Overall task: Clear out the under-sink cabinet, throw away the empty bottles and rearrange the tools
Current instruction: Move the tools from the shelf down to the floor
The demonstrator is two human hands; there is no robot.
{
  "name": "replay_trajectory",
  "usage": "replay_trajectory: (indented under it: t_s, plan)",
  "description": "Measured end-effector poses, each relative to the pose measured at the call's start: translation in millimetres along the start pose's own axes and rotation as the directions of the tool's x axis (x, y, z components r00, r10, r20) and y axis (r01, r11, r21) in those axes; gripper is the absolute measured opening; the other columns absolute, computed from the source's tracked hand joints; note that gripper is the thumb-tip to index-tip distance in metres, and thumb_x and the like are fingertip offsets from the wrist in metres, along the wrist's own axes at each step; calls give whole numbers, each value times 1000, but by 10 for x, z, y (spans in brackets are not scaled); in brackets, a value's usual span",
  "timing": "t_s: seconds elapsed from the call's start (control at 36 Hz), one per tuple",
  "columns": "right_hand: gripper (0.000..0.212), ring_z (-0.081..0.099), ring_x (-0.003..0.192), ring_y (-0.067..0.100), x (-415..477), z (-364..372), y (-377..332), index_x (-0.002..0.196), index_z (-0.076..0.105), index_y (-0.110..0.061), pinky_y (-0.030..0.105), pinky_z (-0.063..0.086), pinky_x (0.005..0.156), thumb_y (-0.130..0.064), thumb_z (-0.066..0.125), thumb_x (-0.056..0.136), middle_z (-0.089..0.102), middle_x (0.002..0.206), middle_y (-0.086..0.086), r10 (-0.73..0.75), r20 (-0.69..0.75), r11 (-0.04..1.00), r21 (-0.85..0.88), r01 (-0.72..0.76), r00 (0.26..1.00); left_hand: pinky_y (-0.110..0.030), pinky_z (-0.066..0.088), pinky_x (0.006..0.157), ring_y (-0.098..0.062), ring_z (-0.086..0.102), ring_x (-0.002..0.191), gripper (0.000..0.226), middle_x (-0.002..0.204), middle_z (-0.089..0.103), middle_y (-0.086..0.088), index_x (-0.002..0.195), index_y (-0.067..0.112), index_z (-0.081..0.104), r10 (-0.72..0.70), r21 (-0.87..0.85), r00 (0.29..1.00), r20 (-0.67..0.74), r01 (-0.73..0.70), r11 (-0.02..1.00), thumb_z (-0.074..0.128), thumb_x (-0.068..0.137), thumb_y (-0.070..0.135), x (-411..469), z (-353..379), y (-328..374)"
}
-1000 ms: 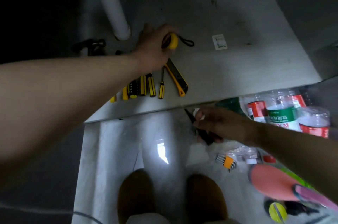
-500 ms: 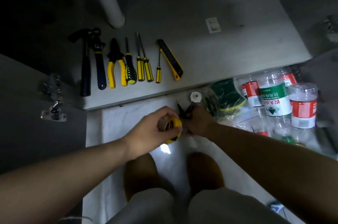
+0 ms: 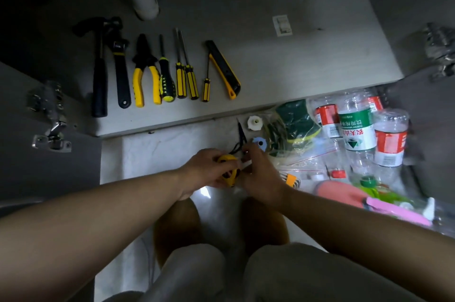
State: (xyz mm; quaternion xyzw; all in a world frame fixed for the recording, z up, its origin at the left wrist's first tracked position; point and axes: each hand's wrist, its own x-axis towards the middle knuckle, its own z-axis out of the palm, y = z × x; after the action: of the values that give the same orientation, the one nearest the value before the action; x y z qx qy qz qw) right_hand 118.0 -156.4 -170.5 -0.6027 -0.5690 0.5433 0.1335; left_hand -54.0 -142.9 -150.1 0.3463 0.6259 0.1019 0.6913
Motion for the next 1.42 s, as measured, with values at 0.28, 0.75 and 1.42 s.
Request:
replay_trajectory:
  t_s: [0.28, 0.75, 1.42]
  plan:
    - [46, 65, 93, 5, -102, -36, 128, 116, 52, -31, 23, 51, 77, -27, 80, 80, 66, 101, -11, 25, -13, 999, -41, -26, 1000, -32, 61, 88, -27, 74, 99, 23, 106, 75, -21, 111, 1, 71, -43, 84, 994, 96, 35, 996, 66, 98, 20, 44, 43, -8]
    - [63, 58, 116, 34, -238, -260, 182, 137, 39, -12, 39, 48, 89, -16, 73, 84, 60, 126, 17, 415, -105, 881, -201, -428, 904, -27, 59, 81, -8, 70, 85, 15, 98, 72, 5, 108, 21, 69, 307, 493, 951, -38, -249, 834, 59, 97, 18, -73, -296, 35]
    - [42, 60, 97, 33, 902, -620, -1652, 127, 47, -13, 41, 53, 85, -23, 64, 89, 44, 121, 13, -133, 3, 741, -664, 101, 991, -41, 36, 108, -39, 42, 132, 48, 144, 39, -23, 138, 0, 39, 212, 371, 445, -870, 308, 876, 55, 93, 3, 117, -1824, 563]
